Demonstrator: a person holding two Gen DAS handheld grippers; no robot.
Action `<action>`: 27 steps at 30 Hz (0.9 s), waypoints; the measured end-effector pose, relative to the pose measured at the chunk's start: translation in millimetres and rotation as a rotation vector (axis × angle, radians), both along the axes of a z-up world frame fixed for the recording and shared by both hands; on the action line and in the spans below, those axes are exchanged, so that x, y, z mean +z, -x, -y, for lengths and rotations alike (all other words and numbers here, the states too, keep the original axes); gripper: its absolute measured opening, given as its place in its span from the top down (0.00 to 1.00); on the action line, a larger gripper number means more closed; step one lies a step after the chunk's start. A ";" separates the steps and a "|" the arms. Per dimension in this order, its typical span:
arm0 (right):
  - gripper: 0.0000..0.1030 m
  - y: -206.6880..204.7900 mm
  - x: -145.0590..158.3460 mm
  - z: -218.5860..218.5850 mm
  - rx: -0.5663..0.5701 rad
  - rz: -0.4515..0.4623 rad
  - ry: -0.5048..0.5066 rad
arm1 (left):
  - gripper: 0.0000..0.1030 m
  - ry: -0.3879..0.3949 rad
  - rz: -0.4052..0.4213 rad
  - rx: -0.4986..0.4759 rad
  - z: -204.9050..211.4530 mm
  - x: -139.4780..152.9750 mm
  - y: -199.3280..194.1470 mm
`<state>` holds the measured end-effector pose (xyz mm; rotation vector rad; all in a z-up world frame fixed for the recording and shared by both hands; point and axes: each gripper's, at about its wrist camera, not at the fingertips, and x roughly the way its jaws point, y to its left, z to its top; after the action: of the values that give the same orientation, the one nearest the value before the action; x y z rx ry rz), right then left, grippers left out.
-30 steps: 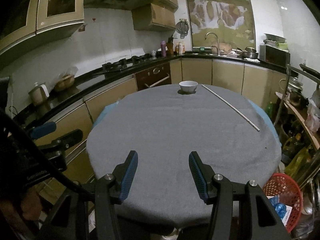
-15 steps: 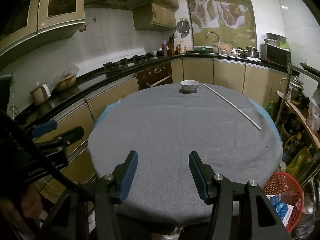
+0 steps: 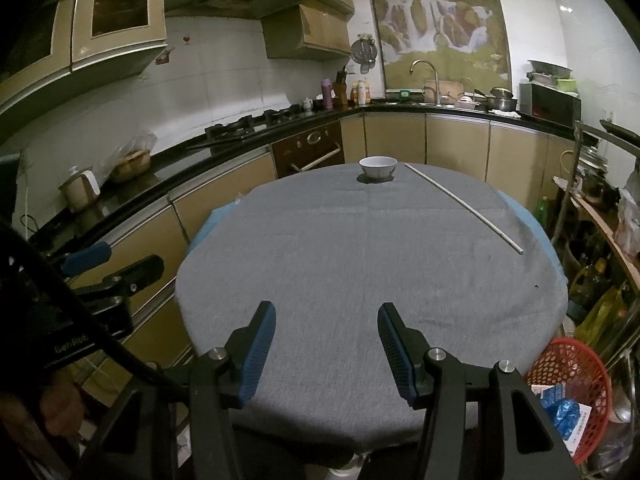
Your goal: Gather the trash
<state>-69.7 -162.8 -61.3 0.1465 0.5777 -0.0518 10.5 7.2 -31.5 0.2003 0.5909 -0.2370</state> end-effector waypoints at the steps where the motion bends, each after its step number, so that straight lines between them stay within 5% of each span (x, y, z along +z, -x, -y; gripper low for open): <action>1: 0.45 -0.7 -0.2 0.8 -0.001 0.000 -0.001 | 0.22 -0.001 -0.003 0.002 0.2 -0.7 -1.5; 10: 0.45 -2.7 -3.8 20.2 -0.027 -0.007 0.012 | 0.22 0.000 -0.059 0.006 10.8 -11.1 -17.7; 27: 0.45 9.1 -3.2 47.5 -0.056 0.030 -0.039 | 0.22 -0.046 -0.036 0.007 32.9 -3.9 -7.9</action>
<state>-78.8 -210.3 -64.5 0.2014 0.5449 -0.0924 18.3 -25.7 -35.4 0.2386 0.6329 -0.2210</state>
